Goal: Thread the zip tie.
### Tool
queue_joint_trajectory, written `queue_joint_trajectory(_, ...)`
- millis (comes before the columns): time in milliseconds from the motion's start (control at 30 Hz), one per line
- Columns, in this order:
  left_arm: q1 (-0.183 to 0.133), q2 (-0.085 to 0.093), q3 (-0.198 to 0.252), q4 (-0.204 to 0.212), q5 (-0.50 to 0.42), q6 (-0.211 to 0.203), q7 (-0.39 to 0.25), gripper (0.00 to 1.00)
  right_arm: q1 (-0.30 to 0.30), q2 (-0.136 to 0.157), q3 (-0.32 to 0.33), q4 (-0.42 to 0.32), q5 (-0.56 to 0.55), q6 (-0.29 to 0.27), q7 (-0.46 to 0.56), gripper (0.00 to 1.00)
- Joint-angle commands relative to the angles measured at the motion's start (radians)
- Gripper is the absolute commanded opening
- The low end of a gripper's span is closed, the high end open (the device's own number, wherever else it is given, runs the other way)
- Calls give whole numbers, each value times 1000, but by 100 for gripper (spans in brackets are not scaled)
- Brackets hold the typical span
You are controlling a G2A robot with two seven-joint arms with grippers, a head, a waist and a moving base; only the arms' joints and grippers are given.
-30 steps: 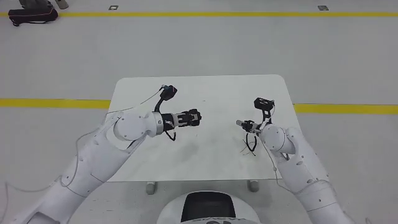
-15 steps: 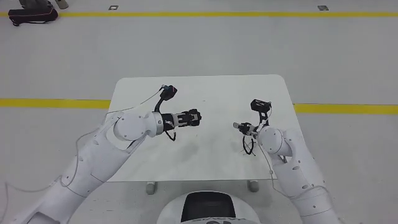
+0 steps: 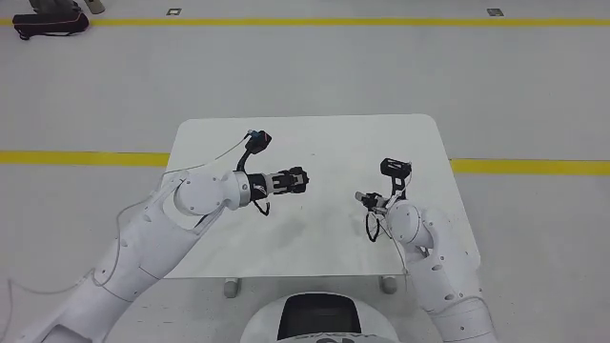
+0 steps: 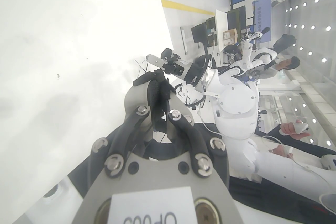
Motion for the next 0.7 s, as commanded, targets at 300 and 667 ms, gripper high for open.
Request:
queue_joint_trajectory(300, 0, 0, 0, 0, 0, 0, 0, 0, -48, -173, 95, -93, -261, 0, 130, 100)
queue_joint_trajectory(667, 0, 0, 0, 0, 0, 0, 0, 0, -46, -173, 112, -67, -264, 0, 141, 100)
